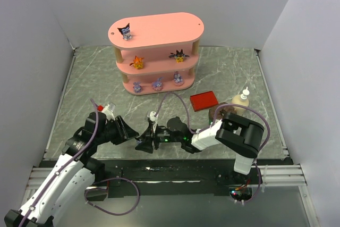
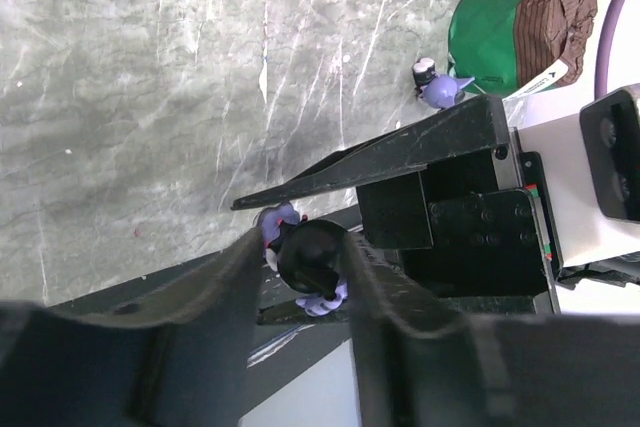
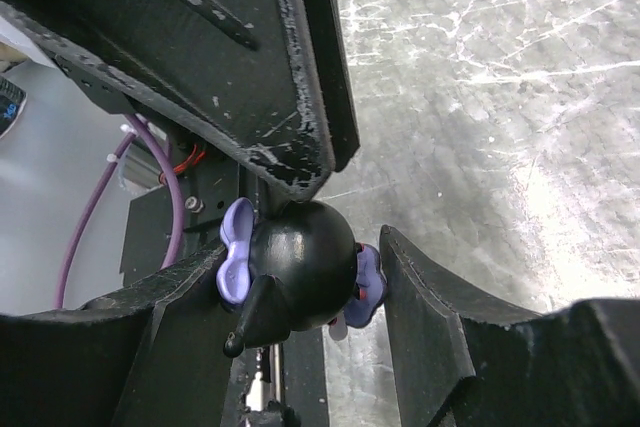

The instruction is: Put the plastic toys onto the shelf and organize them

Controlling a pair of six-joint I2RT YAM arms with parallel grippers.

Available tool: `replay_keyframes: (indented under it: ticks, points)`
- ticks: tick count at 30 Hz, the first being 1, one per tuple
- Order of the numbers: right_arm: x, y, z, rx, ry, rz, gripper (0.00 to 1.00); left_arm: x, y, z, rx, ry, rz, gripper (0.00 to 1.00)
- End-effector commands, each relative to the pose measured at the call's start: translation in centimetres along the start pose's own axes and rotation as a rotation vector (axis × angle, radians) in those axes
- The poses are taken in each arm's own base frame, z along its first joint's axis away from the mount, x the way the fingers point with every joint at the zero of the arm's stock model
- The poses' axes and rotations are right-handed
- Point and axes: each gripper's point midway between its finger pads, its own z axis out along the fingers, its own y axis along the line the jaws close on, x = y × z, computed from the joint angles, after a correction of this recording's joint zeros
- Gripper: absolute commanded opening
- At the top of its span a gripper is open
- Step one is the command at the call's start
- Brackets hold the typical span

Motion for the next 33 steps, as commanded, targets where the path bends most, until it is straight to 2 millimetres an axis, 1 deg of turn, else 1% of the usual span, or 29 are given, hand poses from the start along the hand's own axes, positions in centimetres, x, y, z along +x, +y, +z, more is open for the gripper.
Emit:
replay_keyframes:
  ticks: [1, 6, 8, 10, 12, 14, 16, 17, 18, 19, 21, 23, 27, 29, 30, 31, 32, 33]
  points:
    - [-3.1, 1.0, 0.7, -0.034, -0.076, -0.038, 0.0, -0.3, -1.2, 0.0, 0.049, -0.004, 0.005, 0.4]
    - [-3.0, 0.7, 0.8, -0.025, -0.075, -0.035, 0.0, -0.1, -1.1, 0.2, 0.052, 0.003, 0.004, 0.28]
    - [-3.0, 0.6, 0.8, -0.024, -0.074, -0.038, 0.0, -0.1, -1.2, 0.2, 0.051, 0.005, 0.004, 0.26]
    - [-3.0, 0.5, 0.9, -0.017, -0.072, -0.036, 0.0, -0.1, -1.1, 0.3, 0.049, 0.006, 0.002, 0.19]
    - [-2.9, 0.3, 0.9, -0.008, -0.068, -0.033, 0.0, 0.0, -1.2, 0.3, 0.049, 0.009, 0.004, 0.16]
    - [-2.9, 0.2, 0.9, -0.002, -0.066, -0.03, 0.0, 0.1, -1.1, 0.3, 0.047, 0.012, 0.003, 0.16]
    - [-2.9, 0.0, 1.0, 0.009, -0.067, -0.028, 0.0, 0.1, -1.0, 0.4, 0.041, 0.013, 0.001, 0.22]
    - [-3.0, -0.1, 1.0, 0.013, -0.069, -0.026, 0.0, 0.1, -0.9, 0.3, 0.033, 0.01, 0.003, 0.27]
    - [-2.9, -0.4, 1.0, 0.03, -0.066, -0.022, 0.0, 0.0, -0.9, 0.3, 0.028, 0.008, -0.001, 0.36]
    - [-2.8, -0.5, 1.0, 0.036, -0.065, -0.02, 0.0, -0.1, -0.9, 0.3, 0.024, 0.001, -0.003, 0.4]
    - [-2.8, -0.6, 0.9, 0.046, -0.068, -0.016, 0.0, -0.3, -0.8, 0.3, 0.018, -0.015, -0.006, 0.43]
    - [-3.0, -0.8, 0.9, 0.055, -0.07, -0.013, 0.0, -0.3, -0.8, 0.3, 0.016, -0.023, -0.006, 0.43]
    - [-3.1, -0.7, 1.1, 0.048, -0.067, -0.006, 0.0, -0.6, -0.7, 0.6, -0.002, -0.04, -0.005, 0.32]
    - [-3.3, -0.5, 1.2, 0.035, -0.073, -0.004, 0.0, -0.4, -0.8, 0.8, -0.012, -0.038, 0.003, 0.28]
    - [-3.4, -0.4, 1.3, 0.032, -0.075, -0.003, 0.0, -0.7, -0.6, 1.0, -0.026, -0.053, 0.004, 0.25]
    - [-3.1, -0.5, 1.3, 0.034, -0.067, 0.0, 0.0, -0.3, -0.8, 1.1, -0.029, -0.045, 0.017, 0.23]
    - [-3.1, -0.6, 1.4, 0.038, -0.067, 0.001, 0.0, -0.3, -0.8, 1.3, -0.042, -0.045, 0.018, 0.18]
    - [-3.1, -0.7, 1.5, 0.039, -0.063, 0.002, 0.0, -0.5, -0.5, 1.4, -0.06, -0.062, 0.014, 0.16]
